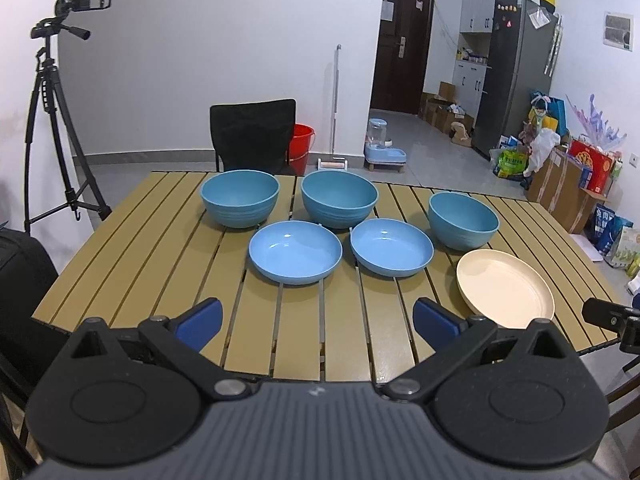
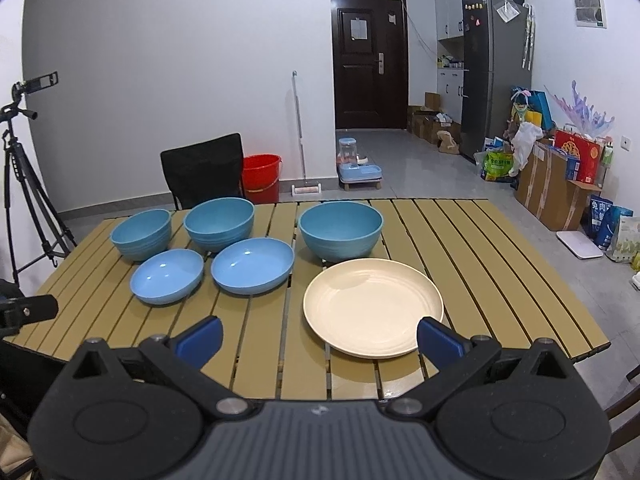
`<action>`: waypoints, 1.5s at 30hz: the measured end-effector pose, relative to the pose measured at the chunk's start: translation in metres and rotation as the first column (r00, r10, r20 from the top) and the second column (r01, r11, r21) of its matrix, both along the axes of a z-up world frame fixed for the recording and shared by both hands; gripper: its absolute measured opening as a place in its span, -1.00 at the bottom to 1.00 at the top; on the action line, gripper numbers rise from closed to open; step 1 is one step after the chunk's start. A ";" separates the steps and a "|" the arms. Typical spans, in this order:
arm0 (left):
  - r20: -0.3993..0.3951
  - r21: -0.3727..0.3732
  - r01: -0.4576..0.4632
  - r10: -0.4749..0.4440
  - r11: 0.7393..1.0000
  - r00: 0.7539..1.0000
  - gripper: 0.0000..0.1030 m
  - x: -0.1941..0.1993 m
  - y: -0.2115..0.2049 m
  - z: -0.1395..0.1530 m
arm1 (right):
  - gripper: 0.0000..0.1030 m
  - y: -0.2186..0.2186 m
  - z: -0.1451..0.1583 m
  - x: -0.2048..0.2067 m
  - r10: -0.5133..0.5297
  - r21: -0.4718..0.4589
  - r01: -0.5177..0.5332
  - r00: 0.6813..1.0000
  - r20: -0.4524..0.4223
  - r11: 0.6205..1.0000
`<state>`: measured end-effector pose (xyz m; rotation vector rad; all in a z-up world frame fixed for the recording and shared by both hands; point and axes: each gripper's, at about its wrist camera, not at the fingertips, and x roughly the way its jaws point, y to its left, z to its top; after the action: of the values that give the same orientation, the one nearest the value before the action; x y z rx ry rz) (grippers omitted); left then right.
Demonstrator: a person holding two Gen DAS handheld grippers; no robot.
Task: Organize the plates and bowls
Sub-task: 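Reach both grippers to the cream plate rim and close on it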
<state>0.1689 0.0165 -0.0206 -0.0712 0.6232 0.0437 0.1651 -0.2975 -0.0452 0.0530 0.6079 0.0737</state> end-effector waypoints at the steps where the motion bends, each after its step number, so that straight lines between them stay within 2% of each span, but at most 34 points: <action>1: -0.004 0.000 0.002 -0.002 1.000 1.000 1.00 0.004 -0.001 -0.001 | 1.00 -0.001 -0.002 0.003 -0.004 -0.001 0.004 1.000 -0.004 1.000; 19: -0.058 0.003 0.040 -0.040 0.999 0.998 1.00 0.055 -0.023 -0.015 | 1.00 -0.020 -0.025 0.051 -0.050 -0.004 0.050 0.997 -0.053 0.999; 45: -0.161 0.008 0.142 -0.139 0.990 0.977 1.00 0.146 -0.095 -0.051 | 1.00 -0.079 -0.069 0.123 -0.130 0.023 0.134 0.982 -0.138 0.991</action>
<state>0.3154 -0.0782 -0.0712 -0.0046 0.7872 -0.0823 0.2886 -0.3769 -0.1142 0.1298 0.7379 -0.0495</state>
